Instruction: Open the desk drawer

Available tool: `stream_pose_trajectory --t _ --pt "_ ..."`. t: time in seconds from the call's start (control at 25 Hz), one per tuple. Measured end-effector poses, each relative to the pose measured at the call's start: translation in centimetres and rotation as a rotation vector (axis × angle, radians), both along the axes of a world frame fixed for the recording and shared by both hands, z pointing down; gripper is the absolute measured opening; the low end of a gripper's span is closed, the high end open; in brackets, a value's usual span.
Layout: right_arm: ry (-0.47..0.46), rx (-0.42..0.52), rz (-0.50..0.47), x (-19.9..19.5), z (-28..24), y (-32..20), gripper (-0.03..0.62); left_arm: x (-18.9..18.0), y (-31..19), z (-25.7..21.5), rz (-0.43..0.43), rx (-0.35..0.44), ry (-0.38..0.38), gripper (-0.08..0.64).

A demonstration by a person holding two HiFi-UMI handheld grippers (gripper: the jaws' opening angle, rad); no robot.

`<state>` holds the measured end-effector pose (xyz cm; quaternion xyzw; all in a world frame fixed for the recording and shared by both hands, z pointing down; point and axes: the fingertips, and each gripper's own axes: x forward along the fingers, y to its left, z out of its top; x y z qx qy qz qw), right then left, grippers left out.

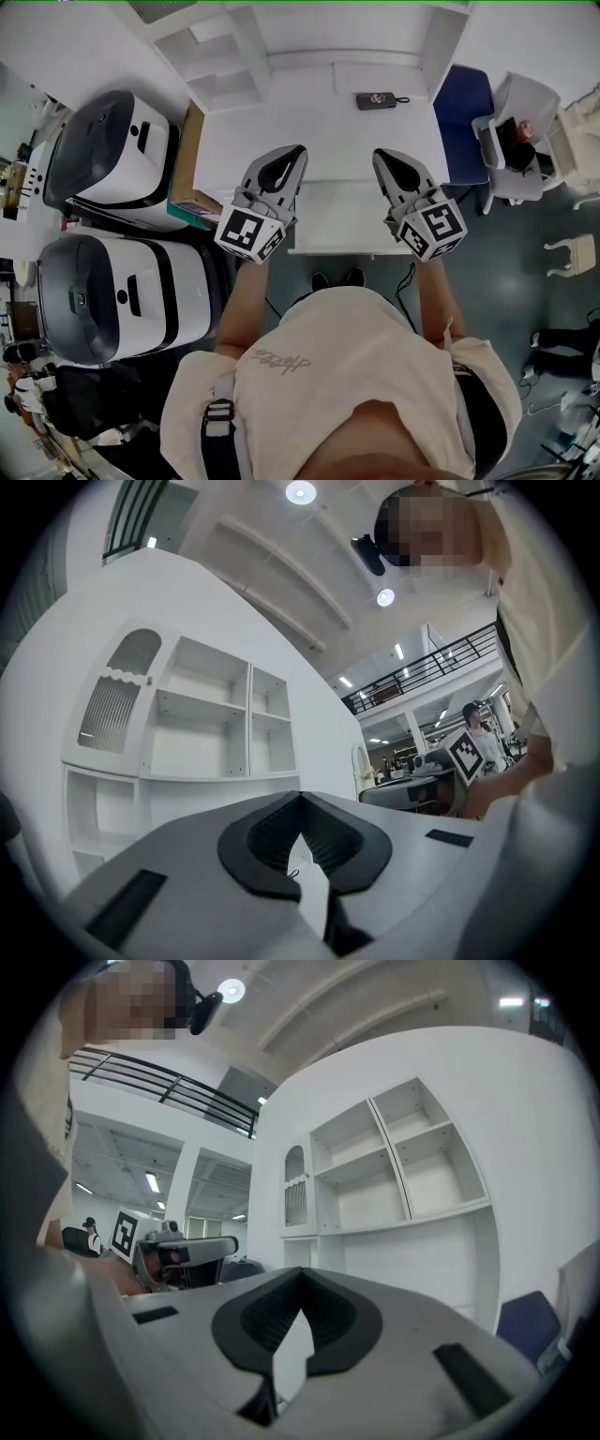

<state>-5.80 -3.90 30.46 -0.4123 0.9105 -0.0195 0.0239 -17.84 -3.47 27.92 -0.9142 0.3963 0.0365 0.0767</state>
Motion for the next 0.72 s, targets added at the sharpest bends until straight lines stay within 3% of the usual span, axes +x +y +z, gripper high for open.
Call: stream_pose_trajectory --t 0.52,0.72 --pt "0.056 -0.011 0.019 -0.7 1.9 1.1 -0.006 -1.1 1.1 2.0 -0.023 -0.031 0.002 0.002" --pt "0.017 -0.037 0.016 -0.8 2.2 1.7 -0.006 -1.3 1.3 3.0 -0.016 -0.053 -0.001 0.002"
